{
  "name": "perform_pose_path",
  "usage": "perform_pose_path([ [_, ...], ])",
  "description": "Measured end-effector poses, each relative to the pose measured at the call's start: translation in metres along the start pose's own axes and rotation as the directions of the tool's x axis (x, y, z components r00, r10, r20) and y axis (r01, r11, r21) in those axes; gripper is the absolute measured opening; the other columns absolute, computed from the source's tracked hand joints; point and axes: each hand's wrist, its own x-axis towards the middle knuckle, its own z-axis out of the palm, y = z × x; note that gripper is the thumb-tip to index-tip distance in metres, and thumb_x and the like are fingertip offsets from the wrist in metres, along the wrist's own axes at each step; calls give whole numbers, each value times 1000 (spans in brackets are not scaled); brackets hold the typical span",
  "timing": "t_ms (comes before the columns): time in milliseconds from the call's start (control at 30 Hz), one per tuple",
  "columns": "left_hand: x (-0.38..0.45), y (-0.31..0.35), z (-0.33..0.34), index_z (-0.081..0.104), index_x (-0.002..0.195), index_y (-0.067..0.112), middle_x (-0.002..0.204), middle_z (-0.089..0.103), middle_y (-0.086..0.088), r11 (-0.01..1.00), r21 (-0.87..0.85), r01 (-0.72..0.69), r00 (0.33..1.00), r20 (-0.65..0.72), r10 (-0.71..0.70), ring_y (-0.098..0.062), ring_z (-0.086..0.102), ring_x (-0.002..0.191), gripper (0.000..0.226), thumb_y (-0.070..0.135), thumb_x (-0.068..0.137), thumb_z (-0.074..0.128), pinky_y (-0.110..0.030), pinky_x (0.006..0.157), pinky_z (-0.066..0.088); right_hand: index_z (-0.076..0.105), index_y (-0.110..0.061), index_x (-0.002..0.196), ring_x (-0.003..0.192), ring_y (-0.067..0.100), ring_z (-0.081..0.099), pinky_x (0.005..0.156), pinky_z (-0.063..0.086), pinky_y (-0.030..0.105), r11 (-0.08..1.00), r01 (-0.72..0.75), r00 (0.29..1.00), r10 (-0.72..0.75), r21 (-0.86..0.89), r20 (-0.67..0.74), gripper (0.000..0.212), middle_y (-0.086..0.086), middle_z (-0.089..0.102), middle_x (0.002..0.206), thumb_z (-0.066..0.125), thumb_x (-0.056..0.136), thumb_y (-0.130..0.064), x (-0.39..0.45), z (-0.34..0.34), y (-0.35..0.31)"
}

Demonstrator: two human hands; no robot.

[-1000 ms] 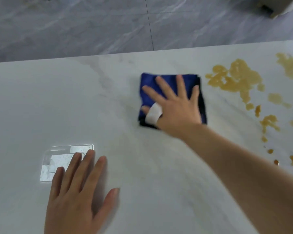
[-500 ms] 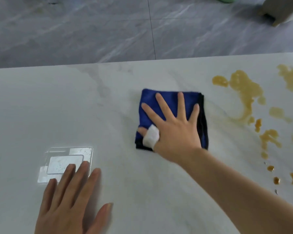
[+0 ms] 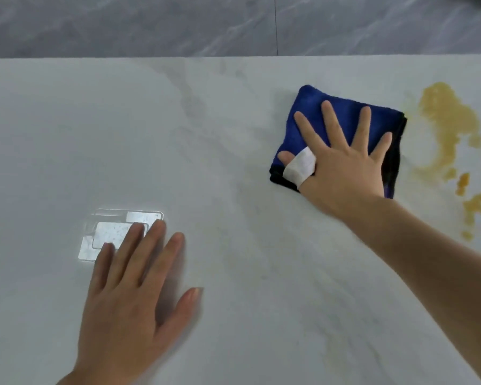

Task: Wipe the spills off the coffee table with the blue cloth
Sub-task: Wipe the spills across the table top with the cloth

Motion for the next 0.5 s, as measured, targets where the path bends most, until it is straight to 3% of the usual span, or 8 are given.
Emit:
perform_pose_path([
  [100,0,0,1,41,137,16,145,39,-9,1000,9,-10,1000,-3,10,-26,31,136,66,60,91,26,-49,111,21,-11,-48,142,139,42,-20,105,-8,67,986,156,988,-156,-52,2,73,-9,-14,157,-3,75,-77,-6,4,-17],
  [233,1,-1,3,45,135,16,144,41,-7,1000,13,-9,1000,-7,9,-27,32,136,66,61,90,28,-49,110,21,-2,-51,142,140,39,-19,105,-10,68,978,208,978,-208,-3,3,69,-11,-9,157,6,79,-77,37,0,-22],
  [400,2,-1,3,49,131,13,141,44,-9,1000,15,-11,999,-32,12,-26,34,133,67,61,89,28,-51,106,25,0,-53,142,142,35,-15,105,-9,68,993,116,993,-117,32,11,64,-14,-7,157,14,83,-74,96,-18,10],
  [500,3,-1,1,50,130,13,139,46,-10,1000,7,-5,999,-35,5,-26,35,132,66,60,90,27,-51,105,26,0,-52,142,143,35,-14,107,-8,67,999,-10,1000,9,41,3,60,-13,-6,158,12,86,-71,93,-25,46],
])
